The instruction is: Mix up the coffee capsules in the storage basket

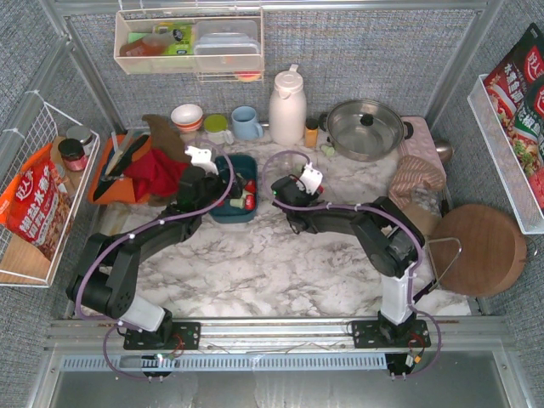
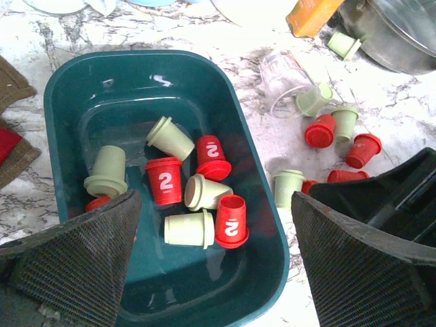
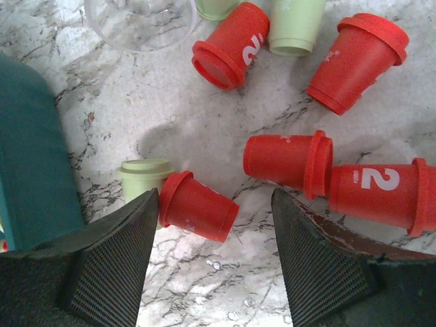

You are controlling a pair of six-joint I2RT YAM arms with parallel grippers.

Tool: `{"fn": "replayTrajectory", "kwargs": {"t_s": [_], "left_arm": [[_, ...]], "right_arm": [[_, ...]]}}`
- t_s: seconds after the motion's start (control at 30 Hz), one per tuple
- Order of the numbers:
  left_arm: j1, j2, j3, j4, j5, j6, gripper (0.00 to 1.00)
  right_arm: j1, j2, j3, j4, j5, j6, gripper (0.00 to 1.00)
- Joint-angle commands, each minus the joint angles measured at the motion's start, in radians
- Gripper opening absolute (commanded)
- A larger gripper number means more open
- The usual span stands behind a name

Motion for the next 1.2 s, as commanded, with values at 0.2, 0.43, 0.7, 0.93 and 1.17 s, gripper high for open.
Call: {"fn": "replayTrajectory", "kwargs": {"t_s": [0.2, 0.43, 0.7, 0.93, 1.17], "left_arm": [[0.002, -0.008, -0.015, 0.037, 0.012, -0.004, 0.99], [0.001, -0.009, -0.018, 0.036, 0.013, -0.004, 0.99], [0.002, -0.012, -0.015, 0.035, 0.029, -0.003, 0.99], [-0.001, -0.005, 0.014, 0.021, 0.146, -0.003, 1.0], [0.0, 0.024, 0.017, 0.082, 0.292, -0.084, 0.99]], "right_arm": [[-0.001, 0.069, 0.07, -0.058, -0.023, 0.021, 0.71], [-0.001, 0.075, 0.057, -0.047, -0.018, -0.001, 0.54], [-0.003, 0.032, 0.029, -0.042, -0.024, -0.049, 0.43], [-0.002, -0.122, -0.17, 0.373, -0.249, -0.481, 0.43], [-0.003, -0.217, -0.444, 0.967, -0.601, -0.958, 0.45]]}}
